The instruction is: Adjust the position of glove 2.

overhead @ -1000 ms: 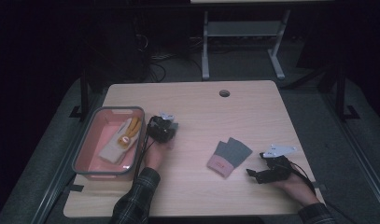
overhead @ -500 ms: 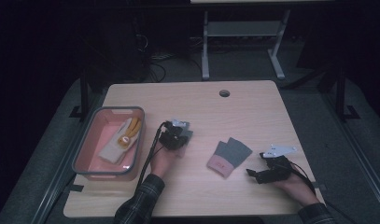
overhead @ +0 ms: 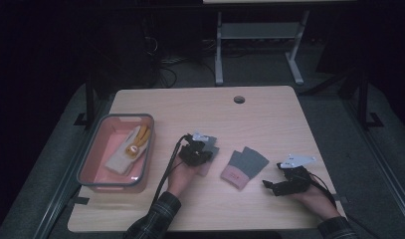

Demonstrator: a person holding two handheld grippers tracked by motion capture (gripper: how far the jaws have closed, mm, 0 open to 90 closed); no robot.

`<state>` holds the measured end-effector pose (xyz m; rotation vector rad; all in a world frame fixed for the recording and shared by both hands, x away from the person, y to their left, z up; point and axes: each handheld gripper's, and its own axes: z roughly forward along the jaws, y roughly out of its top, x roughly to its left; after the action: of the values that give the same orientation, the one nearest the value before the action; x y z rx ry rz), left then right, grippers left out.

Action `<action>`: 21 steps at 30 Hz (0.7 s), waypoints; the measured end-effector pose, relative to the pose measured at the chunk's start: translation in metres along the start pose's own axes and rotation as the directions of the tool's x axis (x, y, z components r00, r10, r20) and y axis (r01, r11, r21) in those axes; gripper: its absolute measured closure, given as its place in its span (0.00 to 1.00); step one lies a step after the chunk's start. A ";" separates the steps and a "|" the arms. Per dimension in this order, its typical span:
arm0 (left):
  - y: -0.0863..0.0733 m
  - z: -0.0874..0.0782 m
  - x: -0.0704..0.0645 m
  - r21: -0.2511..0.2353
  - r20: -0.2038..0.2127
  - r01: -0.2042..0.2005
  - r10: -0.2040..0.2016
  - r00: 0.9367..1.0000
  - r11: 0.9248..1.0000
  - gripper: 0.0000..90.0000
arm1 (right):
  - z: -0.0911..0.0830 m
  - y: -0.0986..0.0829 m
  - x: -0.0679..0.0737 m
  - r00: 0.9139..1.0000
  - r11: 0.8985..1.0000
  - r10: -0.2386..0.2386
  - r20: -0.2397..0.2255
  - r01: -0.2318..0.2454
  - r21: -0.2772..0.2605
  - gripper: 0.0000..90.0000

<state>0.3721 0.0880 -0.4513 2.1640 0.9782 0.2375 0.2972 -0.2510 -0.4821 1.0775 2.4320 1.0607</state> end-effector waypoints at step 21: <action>-0.020 -0.015 0.044 0.051 -0.094 0.109 -0.104 0.990 0.993 0.56 | 0.000 0.000 0.000 1.000 1.000 0.000 0.000 0.000 0.000 0.14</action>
<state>0.3844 0.1361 -0.4596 2.1592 1.1610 0.2621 0.2971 -0.2510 -0.4821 1.0773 2.4319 1.0602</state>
